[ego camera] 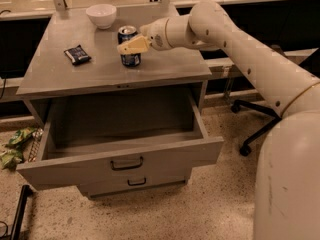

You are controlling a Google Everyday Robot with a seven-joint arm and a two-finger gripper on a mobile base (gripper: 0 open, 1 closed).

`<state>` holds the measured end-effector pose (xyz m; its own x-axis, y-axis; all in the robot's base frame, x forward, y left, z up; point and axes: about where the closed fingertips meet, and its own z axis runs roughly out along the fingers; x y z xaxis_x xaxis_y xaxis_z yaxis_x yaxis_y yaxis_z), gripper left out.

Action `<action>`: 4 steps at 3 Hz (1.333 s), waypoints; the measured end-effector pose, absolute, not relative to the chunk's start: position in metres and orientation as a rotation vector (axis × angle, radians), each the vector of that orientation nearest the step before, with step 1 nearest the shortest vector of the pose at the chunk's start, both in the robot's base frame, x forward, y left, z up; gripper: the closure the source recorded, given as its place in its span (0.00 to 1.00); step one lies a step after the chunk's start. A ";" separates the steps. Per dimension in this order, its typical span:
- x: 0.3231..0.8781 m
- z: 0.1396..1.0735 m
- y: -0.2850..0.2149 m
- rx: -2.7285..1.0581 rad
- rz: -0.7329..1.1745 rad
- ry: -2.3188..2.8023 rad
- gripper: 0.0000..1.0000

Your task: Place pepsi can into top drawer

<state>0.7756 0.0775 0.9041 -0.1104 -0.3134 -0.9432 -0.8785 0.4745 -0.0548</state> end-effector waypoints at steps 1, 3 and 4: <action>0.784 0.901 0.086 -1.032 0.702 1.647 0.47; 0.747 0.907 0.064 -1.025 0.747 1.604 0.95; 0.701 0.911 0.043 -1.036 0.790 1.601 1.00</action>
Offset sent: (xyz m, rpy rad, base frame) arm -0.0131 -0.0185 -0.0055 0.0650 0.0271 0.0068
